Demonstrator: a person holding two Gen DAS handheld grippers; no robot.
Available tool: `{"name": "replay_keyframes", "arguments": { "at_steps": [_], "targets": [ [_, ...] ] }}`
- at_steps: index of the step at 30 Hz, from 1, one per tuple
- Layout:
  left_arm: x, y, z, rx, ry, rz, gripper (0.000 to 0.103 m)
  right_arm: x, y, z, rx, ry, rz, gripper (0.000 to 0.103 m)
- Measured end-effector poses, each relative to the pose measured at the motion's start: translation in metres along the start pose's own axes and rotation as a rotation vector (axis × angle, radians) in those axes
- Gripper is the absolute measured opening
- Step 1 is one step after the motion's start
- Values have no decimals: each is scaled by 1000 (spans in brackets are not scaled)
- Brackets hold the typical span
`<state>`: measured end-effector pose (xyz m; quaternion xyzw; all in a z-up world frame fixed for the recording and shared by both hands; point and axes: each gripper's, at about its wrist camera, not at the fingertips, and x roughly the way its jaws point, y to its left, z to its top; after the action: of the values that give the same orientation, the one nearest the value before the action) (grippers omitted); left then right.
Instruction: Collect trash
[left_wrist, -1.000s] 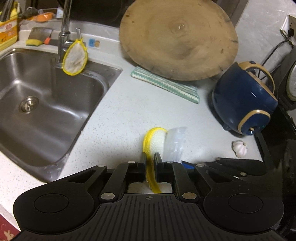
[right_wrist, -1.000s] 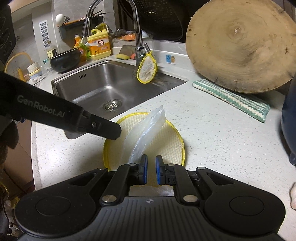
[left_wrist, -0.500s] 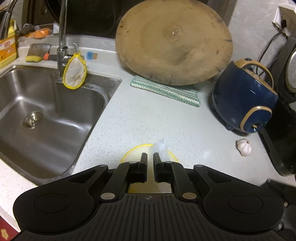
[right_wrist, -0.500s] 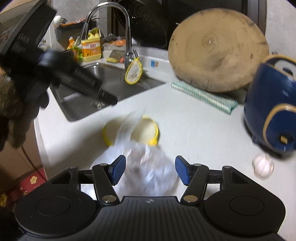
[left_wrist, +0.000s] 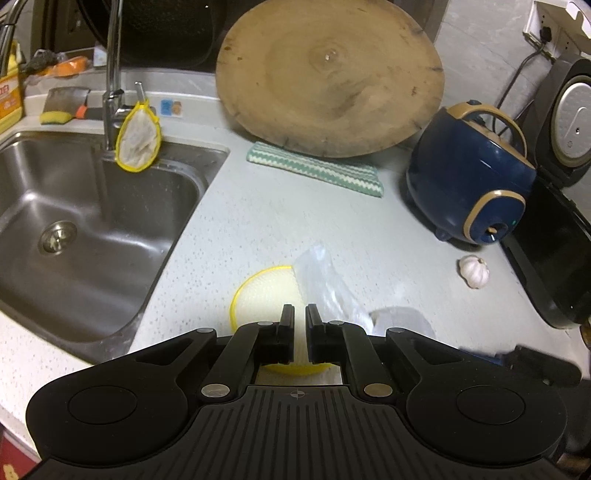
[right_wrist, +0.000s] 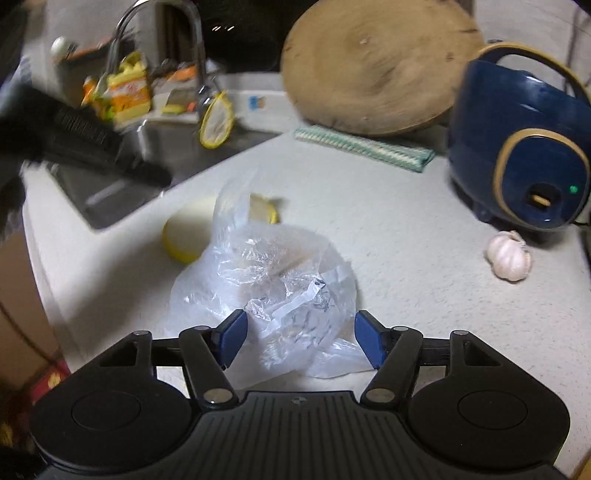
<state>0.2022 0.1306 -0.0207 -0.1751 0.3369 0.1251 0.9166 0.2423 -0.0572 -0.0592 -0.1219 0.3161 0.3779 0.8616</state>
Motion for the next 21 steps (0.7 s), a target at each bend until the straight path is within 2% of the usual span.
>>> {"name": "replay_keyframes", "arguments": {
  "at_steps": [3,6,11,14,15,16,18,21],
  "targets": [
    [-5,2,-4,-2,-1,-14,10,-3,-7,14,64,-36,28,66],
    [-10,11,-7,-34,-8,-43,10,0,-4,28,74,-53,33,66],
    [-7,50,-7,-236,-52,-97,13,19,16,47,34,-53,44,66],
    [2,64,-4,-296,-56,-93,14,40,25,55,32,-14,67,64],
    [7,67,-3,-297,-46,-92,14,47,27,57,30,-4,72,60],
    [11,69,-2,-293,-32,-94,14,56,30,58,24,13,68,50],
    [22,72,-2,-294,9,-101,15,69,31,58,14,50,52,36],
    [38,78,-2,-335,52,-116,15,76,28,57,18,67,47,31]
  ]
}}
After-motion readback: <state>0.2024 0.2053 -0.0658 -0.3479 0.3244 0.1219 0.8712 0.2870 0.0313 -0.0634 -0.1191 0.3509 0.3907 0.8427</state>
